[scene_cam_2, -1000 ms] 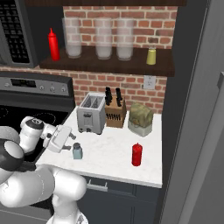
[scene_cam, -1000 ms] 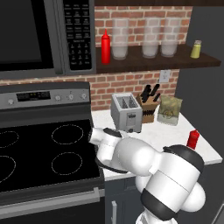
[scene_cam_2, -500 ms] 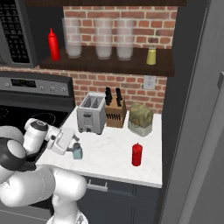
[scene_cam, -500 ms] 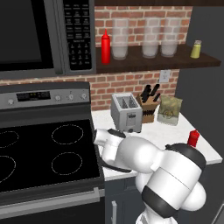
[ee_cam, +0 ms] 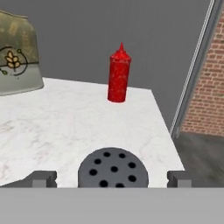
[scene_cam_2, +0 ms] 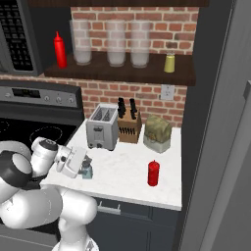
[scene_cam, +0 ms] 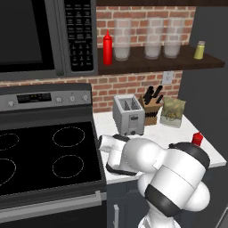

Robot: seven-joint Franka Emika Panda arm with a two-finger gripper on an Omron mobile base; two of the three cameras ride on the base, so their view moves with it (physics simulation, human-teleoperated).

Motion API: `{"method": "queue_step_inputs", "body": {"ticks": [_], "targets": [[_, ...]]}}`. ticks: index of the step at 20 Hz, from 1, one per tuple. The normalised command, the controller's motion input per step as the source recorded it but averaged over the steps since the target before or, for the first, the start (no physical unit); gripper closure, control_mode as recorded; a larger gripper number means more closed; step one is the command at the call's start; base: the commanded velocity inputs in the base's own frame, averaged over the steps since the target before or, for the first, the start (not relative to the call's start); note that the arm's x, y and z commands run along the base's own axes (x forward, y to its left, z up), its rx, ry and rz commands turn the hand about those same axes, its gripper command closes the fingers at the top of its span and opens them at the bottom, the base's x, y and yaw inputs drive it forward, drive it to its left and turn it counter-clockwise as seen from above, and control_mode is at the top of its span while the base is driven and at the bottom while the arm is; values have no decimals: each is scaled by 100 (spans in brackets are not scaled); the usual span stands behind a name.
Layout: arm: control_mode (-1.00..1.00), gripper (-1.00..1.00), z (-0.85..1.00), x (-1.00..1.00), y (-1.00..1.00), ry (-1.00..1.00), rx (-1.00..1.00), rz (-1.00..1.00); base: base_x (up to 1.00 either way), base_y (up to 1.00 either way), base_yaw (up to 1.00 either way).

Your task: Put the shaker and condiment bottle from the counter next to their counterparts in the cabinet.

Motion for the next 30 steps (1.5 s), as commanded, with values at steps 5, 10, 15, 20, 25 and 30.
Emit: {"method": "queue_step_inputs", "body": {"ticks": [5, 10, 15, 20, 25, 30], "targets": [[-100, 100, -5, 0, 0, 0, 0, 0, 0, 0, 0], [-100, 100, 0, 0, 0, 0, 0, 0, 0, 0, 0], [-100, 100, 32, 0, 0, 1, 0, 1, 0, 0, 0], [-100, 100, 83, 0, 0, 0, 0, 8, 0, 0, 0], [-100, 100, 79, 0, 0, 0, 0, 7, 0, 0, 0], [-100, 100, 86, 0, -3, 0, 0, 5, 0, 0, 0]]}}
